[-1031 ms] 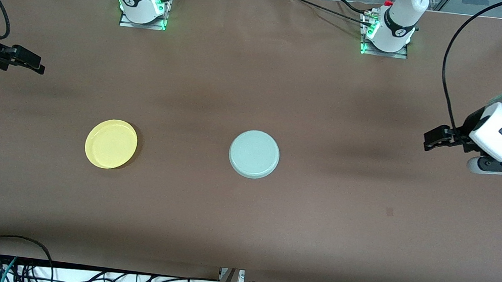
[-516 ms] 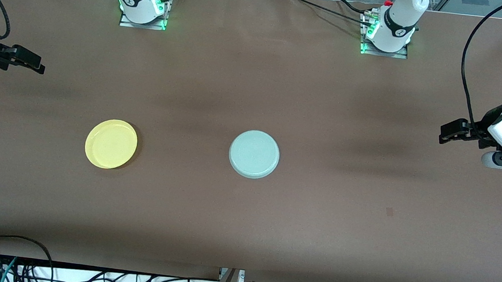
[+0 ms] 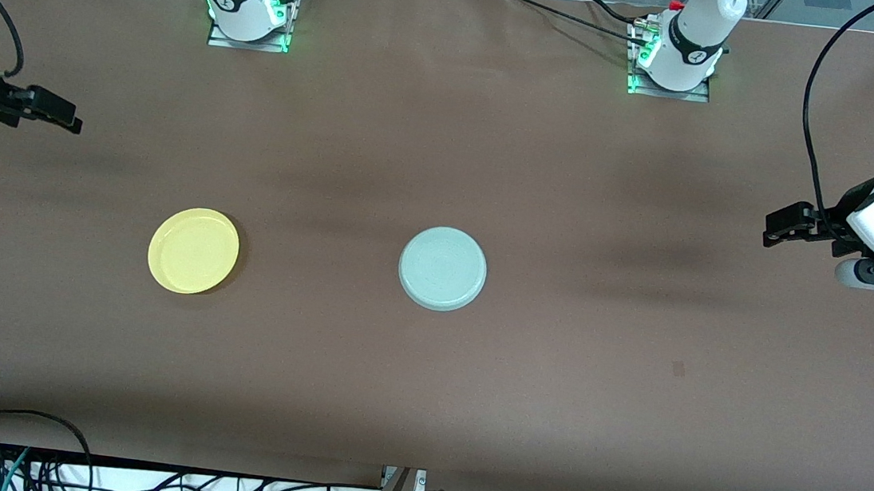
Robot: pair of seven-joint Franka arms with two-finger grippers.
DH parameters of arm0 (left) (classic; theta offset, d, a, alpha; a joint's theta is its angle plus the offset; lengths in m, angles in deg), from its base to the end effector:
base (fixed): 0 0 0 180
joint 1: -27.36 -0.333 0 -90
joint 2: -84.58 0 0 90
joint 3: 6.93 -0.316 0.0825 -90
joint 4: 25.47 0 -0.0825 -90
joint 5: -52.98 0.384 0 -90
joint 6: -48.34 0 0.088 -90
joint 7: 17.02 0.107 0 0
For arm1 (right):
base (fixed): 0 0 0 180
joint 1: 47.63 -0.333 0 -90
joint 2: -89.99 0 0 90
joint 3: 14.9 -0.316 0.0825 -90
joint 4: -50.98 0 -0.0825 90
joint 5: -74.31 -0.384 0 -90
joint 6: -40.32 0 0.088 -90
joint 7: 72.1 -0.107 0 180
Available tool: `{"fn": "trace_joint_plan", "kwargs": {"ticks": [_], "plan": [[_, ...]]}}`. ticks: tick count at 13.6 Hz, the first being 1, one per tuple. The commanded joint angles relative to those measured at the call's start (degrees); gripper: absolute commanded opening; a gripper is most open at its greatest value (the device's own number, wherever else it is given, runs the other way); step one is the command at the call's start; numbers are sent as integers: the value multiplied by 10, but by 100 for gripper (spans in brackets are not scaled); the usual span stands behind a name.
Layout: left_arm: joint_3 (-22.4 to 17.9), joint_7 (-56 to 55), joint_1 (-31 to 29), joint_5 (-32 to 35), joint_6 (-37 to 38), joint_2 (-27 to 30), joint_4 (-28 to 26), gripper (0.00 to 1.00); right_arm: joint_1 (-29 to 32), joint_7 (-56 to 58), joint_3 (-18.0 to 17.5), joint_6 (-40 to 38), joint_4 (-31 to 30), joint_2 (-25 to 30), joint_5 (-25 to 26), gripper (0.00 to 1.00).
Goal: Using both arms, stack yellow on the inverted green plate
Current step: 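Reach the right gripper to the yellow plate's rim and grasp it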
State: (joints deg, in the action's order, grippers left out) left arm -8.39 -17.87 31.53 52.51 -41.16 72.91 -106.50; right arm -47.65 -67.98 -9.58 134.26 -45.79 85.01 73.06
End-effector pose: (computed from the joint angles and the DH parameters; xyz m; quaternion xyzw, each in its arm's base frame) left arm 0.6132 -0.0315 0.5784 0.9995 -0.0163 -0.0279 0.0007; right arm 0.5729 -0.0492 0.5255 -0.9976 0.0119 0.0671 0.0123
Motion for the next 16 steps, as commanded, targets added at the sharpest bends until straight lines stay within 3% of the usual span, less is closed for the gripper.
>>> {"fn": "trace_joint_plan", "kwargs": {"ticks": [1, 4, 8, 9, 10, 12, 13, 14, 16], "plan": [[-2, 7, 0, -7, 1, 30, -15, 100, 13, -5, 0, 54, 9, -93, -3, 100], [-2, 7, 0, -7, 22, 39, -18, 100, 10, -5, -4, 147, -14, -155, -6, 100], [-2, 8, -1, -8, 51, 33, -12, 100, 21, 18, -3, 288, -38, -246, -96, 100], [-1, 8, -3, -12, 51, 31, -10, 100, 20, 29, -4, 295, -38, -263, -102, 96], [-2, 9, -6, -13, 51, 24, -10, 100, 21, 39, -3, 302, -38, -277, -102, 85], [-2, 12, -6, -11, 51, 24, -9, 100, 26, 60, -3, 317, -39, -294, -102, 81], [-1, 12, -6, -11, 51, 23, -9, 100, 25, 62, -3, 317, -40, -300, -102, 73], [-1, 14, -7, -11, 51, 23, -9, 100, 26, 67, -3, 317, -43, -304, -102, 59], [0, 15, -6, -10, 50, 22, -8, 100, 31, 91, -2, 316, -45, -311, -102, 23]]}}
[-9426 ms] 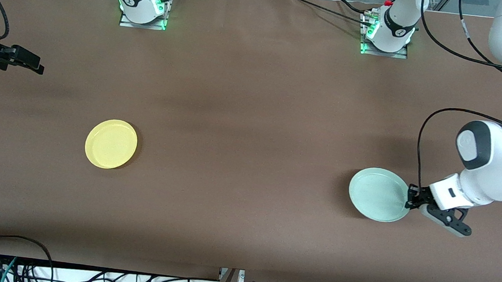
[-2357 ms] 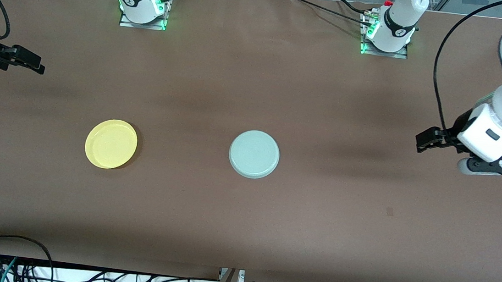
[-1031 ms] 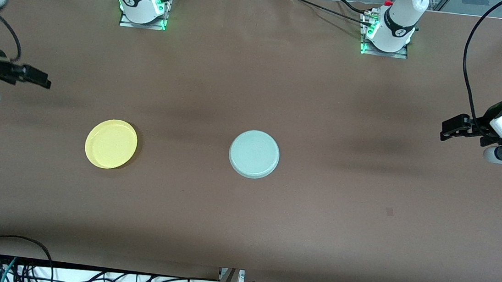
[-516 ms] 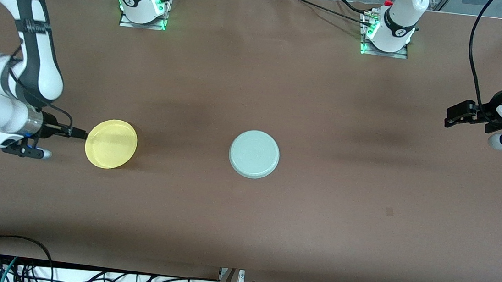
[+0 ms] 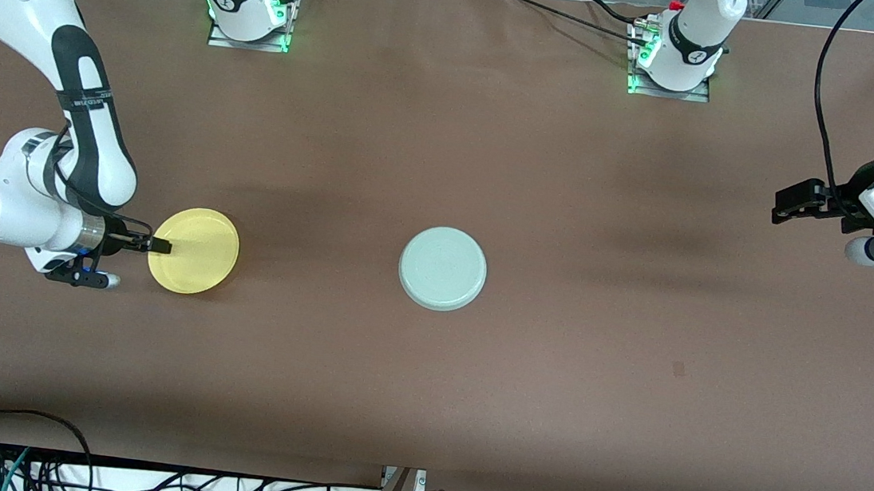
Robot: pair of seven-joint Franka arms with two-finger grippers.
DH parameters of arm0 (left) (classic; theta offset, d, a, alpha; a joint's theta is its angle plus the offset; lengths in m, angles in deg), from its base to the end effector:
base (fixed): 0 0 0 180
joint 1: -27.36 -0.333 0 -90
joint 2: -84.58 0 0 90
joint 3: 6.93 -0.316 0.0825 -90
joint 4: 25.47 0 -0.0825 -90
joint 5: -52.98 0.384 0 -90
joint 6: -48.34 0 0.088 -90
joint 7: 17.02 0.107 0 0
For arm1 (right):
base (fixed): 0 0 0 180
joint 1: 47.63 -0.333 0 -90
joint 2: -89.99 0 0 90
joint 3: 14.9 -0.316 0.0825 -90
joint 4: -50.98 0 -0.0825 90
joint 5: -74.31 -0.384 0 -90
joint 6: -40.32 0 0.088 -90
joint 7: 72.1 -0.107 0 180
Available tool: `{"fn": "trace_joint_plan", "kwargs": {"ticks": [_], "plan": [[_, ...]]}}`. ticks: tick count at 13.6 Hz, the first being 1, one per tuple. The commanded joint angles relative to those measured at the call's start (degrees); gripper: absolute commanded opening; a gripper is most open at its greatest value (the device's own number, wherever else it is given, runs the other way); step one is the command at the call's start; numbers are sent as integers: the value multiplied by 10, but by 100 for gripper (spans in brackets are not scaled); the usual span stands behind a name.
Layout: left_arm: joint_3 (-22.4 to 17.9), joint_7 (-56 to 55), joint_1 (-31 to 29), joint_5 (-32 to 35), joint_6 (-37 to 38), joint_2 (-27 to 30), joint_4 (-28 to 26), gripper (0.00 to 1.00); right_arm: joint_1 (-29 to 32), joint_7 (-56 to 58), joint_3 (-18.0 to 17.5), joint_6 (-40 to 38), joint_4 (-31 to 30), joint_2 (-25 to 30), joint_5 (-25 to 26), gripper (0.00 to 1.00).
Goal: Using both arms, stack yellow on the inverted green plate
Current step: 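Reach the right gripper to the yellow plate's rim and grasp it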
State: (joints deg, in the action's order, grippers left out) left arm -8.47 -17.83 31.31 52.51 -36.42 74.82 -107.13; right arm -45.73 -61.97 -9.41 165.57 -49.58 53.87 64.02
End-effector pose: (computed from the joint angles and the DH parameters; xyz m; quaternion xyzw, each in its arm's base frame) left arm 0.5952 -0.0274 0.5869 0.9982 -0.0141 -0.0581 0.0002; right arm 0.6381 -0.0721 0.1962 -0.9941 0.0286 0.0897 0.0532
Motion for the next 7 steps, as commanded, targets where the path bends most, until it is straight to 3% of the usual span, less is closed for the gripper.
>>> {"fn": "trace_joint_plan", "kwargs": {"ticks": [1, 7], "plan": [[2, 14, -3, -9, 3, 2, -1, 100, 15, 35, -4, -1, -7, 0, -11, 0], [0, 15, -3, -8, 3, 1, 0, 100, 10, 45, -7, -33, -2, 1, -11, 0]]}}
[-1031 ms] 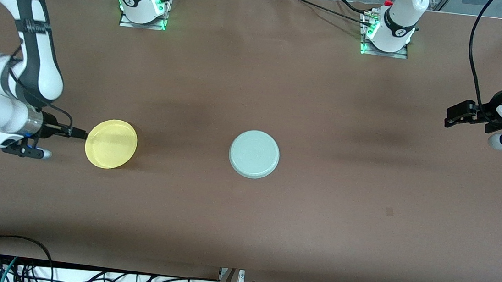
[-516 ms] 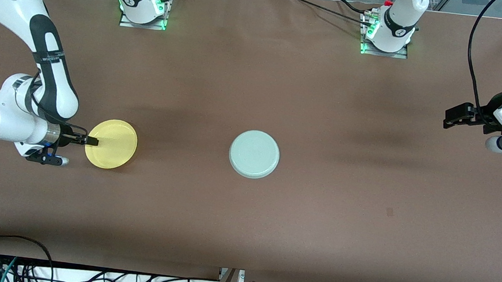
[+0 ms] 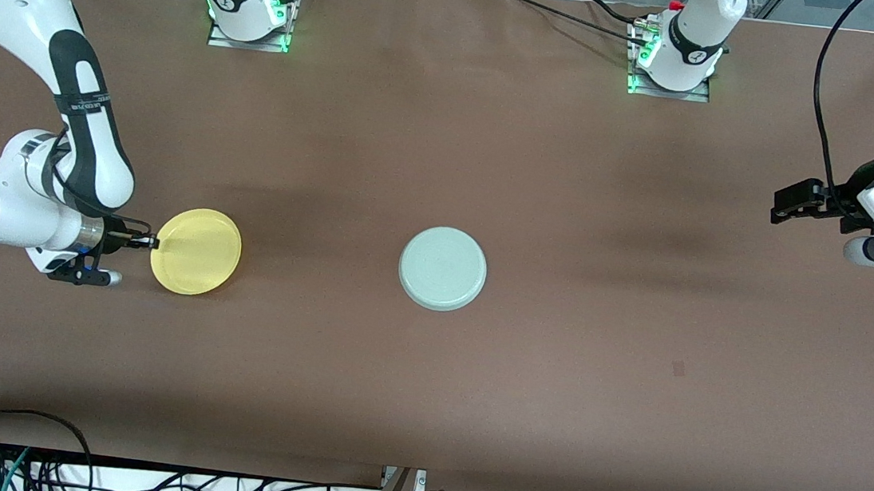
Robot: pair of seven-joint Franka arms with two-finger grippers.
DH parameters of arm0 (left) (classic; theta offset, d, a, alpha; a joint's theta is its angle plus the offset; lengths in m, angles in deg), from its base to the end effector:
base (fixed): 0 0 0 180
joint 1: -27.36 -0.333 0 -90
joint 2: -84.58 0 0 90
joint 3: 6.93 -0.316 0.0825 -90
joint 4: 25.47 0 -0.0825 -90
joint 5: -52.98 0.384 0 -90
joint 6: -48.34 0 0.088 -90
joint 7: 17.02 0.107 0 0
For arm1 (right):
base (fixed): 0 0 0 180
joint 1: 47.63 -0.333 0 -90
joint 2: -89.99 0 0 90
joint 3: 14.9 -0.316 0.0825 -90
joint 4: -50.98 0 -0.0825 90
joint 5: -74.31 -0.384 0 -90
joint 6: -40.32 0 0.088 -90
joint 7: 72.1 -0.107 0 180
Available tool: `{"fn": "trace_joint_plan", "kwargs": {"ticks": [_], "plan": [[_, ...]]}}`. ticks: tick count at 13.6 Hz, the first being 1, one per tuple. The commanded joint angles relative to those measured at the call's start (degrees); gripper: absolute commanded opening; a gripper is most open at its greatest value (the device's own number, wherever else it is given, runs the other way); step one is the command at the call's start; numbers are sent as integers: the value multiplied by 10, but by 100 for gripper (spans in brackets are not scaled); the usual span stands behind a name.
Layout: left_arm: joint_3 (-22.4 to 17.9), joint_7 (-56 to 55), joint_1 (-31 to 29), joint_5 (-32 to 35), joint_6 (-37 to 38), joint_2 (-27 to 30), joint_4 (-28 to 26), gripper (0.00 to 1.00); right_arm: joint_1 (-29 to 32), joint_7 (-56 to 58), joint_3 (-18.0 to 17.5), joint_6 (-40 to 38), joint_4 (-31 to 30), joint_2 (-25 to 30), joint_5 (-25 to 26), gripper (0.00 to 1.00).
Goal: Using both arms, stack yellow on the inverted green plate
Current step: 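Carry the yellow plate with the right gripper onto the green plate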
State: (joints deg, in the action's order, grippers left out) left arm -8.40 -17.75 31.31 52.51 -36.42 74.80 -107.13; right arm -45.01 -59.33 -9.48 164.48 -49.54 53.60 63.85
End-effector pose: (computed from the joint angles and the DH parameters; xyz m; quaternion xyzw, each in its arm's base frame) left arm 0.5952 -0.0280 0.5867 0.9982 -0.0154 -0.0583 0.0003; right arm 0.6346 -0.0786 0.1922 -0.9932 0.0121 0.0991 0.0595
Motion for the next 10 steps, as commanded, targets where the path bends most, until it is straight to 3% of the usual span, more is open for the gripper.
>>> {"fn": "trace_joint_plan", "kwargs": {"ticks": [1, 3, 6, 10], "plan": [[-1, 14, -3, -8, 3, 1, 0, 100, 1, 14, -7, -31, 6, 8, -10, 0], [-1, 14, -3, -8, 3, 1, 0, 100, 2, 8, -24, -75, 35, 19, -14, 0], [-1, 14, -3, -8, 3, 1, 0, 100, 0, -45, -53, -173, 91, 24, -111, 0], [-1, 13, -3, -8, 3, 1, 0, 100, -32, -240, -130, -175, 137, 22, -124, 0]]}}
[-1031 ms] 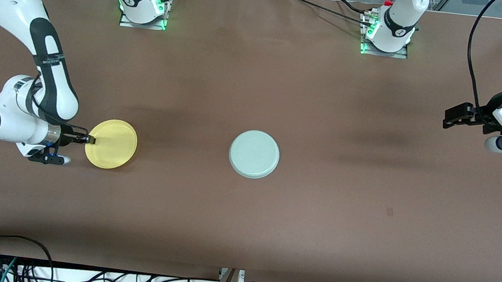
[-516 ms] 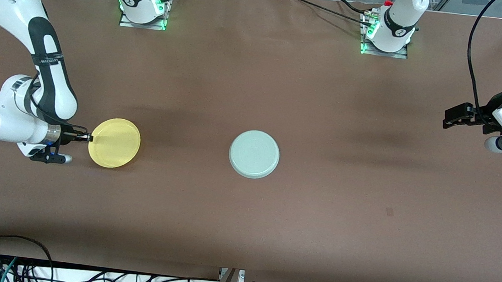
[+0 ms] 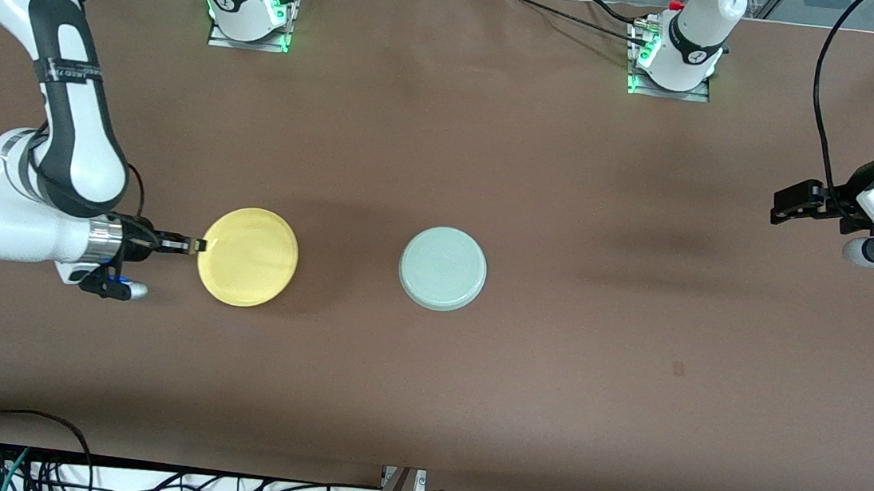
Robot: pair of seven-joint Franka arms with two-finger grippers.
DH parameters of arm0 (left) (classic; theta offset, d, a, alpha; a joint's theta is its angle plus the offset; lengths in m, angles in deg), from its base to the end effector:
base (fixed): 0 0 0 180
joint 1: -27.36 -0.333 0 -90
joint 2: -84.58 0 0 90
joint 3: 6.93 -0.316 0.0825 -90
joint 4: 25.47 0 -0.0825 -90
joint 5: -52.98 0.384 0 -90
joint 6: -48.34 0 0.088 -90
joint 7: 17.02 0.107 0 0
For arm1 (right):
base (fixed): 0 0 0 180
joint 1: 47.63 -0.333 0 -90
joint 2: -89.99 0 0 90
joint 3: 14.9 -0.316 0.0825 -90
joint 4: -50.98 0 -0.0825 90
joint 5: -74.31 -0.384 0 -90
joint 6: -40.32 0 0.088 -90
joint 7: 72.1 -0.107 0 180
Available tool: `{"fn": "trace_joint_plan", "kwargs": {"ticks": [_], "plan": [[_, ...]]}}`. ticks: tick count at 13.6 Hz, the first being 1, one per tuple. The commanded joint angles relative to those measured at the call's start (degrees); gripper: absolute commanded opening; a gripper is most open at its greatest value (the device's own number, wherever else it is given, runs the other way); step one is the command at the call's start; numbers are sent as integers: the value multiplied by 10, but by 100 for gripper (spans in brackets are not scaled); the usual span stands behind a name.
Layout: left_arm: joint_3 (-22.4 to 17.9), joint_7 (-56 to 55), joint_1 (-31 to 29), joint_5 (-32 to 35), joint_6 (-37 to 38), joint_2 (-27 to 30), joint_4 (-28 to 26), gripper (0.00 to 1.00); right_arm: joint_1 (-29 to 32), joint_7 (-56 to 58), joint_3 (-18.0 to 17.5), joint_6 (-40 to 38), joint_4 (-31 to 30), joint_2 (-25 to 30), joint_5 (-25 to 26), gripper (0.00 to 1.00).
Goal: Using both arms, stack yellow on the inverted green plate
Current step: 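Carry the yellow plate with the right gripper onto the green plate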
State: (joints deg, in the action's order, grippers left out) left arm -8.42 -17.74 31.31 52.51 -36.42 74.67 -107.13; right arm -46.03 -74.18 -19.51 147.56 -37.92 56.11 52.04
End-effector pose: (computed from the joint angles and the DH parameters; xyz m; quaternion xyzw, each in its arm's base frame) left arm 0.5958 -0.0279 0.5854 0.9981 -0.0153 -0.0594 0.0002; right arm 0.6697 0.0568 0.2913 -0.9682 0.0773 0.1410 0.1916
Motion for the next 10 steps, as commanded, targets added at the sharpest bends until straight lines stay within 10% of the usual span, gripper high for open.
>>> {"fn": "trace_joint_plan", "kwargs": {"ticks": [1, 10], "plan": [[-1, 14, -3, -8, 2, 2, 0, 100, -53, -142, -33, 6, 23, -5, -8, 0], [-2, 14, -3, -10, 2, -3, 1, 100, -226, -303, -30, 197, 20, -55, 0, 0]]}}
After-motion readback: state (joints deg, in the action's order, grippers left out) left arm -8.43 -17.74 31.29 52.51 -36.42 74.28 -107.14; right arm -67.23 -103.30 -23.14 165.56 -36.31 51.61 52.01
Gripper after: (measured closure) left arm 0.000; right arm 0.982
